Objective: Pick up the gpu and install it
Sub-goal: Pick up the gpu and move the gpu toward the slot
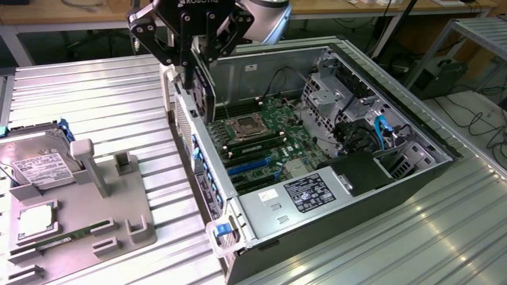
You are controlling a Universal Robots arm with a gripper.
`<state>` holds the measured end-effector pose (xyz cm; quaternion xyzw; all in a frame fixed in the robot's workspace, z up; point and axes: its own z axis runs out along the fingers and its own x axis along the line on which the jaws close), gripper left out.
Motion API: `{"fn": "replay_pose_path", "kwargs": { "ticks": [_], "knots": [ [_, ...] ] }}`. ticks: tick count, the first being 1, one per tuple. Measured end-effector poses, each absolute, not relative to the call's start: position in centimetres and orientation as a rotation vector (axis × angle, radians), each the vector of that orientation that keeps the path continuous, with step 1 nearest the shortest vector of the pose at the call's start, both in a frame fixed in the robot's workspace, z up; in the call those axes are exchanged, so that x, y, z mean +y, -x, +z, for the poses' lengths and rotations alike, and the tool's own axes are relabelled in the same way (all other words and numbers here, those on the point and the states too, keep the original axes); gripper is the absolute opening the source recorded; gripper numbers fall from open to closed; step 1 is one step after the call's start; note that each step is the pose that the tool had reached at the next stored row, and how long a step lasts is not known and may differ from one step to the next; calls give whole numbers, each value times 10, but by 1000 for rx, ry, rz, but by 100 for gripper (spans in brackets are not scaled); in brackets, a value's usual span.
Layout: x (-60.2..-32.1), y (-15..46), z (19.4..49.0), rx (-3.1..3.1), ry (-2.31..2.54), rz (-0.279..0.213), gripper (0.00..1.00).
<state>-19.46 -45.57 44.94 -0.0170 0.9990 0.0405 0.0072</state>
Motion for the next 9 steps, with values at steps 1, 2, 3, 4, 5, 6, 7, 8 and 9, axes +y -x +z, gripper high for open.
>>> {"fn": "replay_pose_path", "kwargs": {
  "ticks": [1,2,3,4,5,6,7,8,9],
  "knots": [
    [-456,193,449,3124,53,127,28],
    [-456,192,449,3124,53,127,28],
    [-456,191,449,3124,53,127,28],
    [-456,190,449,3124,53,127,28],
    [-456,189,449,3124,53,127,28],
    [-456,188,449,3124,53,127,28],
    [-456,187,449,3124,53,127,28],
    [-456,186,449,3124,53,127,28],
    [-456,185,449,3124,53,127,28]
  ]
}}
